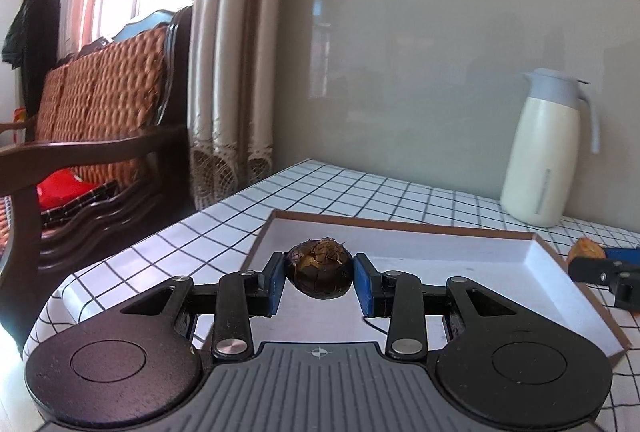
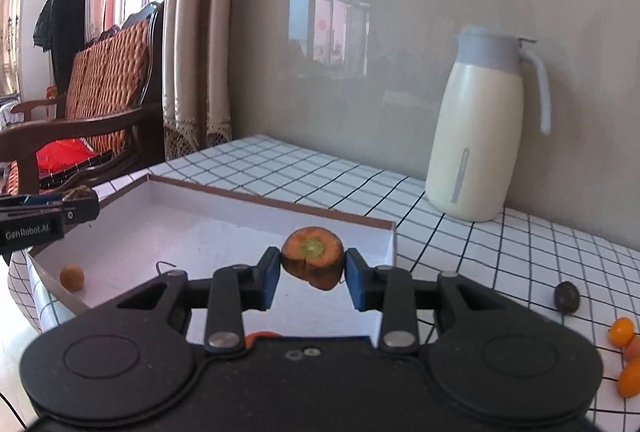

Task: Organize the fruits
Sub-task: 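Carry mangosteen and carrot piece into the box and open both grippers, then move both open grippers back toward the remaining fruits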

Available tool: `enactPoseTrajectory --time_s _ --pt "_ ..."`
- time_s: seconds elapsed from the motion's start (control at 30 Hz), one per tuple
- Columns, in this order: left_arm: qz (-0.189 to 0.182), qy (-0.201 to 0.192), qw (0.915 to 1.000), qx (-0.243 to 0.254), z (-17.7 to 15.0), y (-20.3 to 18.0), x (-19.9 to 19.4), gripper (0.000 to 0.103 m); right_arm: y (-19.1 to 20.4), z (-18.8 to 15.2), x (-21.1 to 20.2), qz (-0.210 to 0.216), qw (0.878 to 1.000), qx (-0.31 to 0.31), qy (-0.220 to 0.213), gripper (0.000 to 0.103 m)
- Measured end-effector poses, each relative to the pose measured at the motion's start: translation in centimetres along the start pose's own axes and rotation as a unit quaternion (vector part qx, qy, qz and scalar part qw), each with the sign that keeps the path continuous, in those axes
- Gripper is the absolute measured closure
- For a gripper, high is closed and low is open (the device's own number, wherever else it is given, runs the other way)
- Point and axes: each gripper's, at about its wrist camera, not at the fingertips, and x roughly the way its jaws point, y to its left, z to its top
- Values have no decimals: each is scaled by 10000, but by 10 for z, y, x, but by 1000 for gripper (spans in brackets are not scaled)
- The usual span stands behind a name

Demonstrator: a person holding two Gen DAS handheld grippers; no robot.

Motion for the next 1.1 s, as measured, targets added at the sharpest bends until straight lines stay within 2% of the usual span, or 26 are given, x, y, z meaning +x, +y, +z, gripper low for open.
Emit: enactPoseTrajectory --time_s 0.1,0.13,0.17,0.2,0.23,0.27,0.3,0.37,0.67,1.1 --pt "84 87 9999 -46 -2 2 6 66 -2 1 8 52 9998 98 135 75" --pt "135 114 9998 -46 -3 2 8 66 -2 2 10 73 9998 101 143 68" --pt "211 134 9997 -38 -4 2 8 66 -2 2 10 17 9999 74 136 57" --pt "273 134 9995 -31 -4 2 8 63 -2 1 9 -116 9999 55 22 19" --pt "303 42 9995 -41 -6 2 5 40 -2 -2 3 -318 9991 52 -264 8" --pt "371 -91 9993 -47 -6 2 0 7 -3 -3 1 -375 9987 52 -347 5" --pt "489 -294 9984 -29 -6 1 -7 0 -6 -3 2 -330 9990 113 -294 6" --pt "536 -522 9972 -24 -5 1 -15 0 -12 -5 3 -315 9987 282 -272 6" --pt "499 -419 9979 20 -6 -2 -17 0 -25 -9 -5 -299 9976 548 -313 6" --pt "308 -639 9974 128 -3 -16 -37 0 -26 -9 -35 -297 9969 493 -539 6"
